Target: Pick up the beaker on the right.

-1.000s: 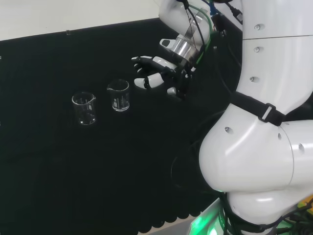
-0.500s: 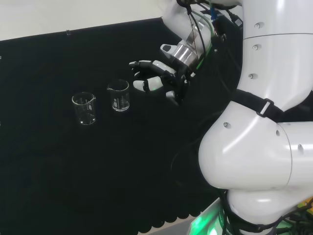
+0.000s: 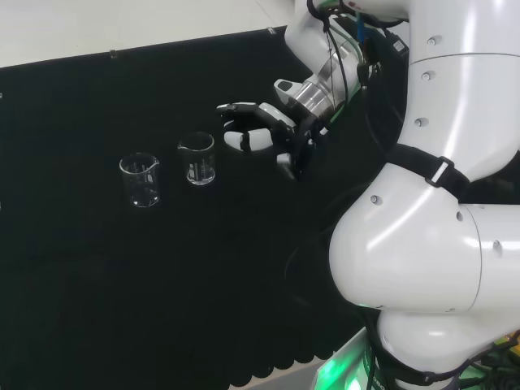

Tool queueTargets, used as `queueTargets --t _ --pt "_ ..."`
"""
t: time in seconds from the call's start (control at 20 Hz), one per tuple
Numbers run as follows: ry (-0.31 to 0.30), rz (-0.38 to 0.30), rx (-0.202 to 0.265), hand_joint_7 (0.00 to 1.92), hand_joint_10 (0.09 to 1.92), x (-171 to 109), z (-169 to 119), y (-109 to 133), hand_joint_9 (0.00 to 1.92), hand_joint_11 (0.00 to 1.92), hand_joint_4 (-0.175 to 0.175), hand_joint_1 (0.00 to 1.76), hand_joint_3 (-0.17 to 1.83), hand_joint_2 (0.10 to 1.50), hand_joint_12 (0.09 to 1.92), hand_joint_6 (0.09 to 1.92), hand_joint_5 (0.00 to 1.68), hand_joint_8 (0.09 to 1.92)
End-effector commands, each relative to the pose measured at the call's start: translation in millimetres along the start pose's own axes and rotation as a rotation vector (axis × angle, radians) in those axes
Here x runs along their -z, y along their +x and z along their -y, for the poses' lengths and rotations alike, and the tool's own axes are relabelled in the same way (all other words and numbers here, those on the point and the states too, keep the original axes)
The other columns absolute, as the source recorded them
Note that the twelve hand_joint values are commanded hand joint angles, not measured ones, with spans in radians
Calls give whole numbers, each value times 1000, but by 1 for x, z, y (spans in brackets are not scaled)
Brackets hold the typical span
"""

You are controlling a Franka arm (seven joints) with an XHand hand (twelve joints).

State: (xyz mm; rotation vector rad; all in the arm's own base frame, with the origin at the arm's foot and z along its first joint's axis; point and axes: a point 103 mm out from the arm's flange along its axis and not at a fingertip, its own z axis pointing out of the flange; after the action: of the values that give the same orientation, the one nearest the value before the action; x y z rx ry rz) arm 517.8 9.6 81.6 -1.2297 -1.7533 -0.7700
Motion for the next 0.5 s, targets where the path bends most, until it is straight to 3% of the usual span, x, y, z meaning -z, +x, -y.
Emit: queueTargets --t 0.05,0.5 --pt "30 21 4 361 594 4 2 0 505 113 -50 924 1095 350 1338 87 464 602" --pt "96 116 -18 262 568 -14 -9 4 403 14 -57 930 1118 304 1343 87 346 571"
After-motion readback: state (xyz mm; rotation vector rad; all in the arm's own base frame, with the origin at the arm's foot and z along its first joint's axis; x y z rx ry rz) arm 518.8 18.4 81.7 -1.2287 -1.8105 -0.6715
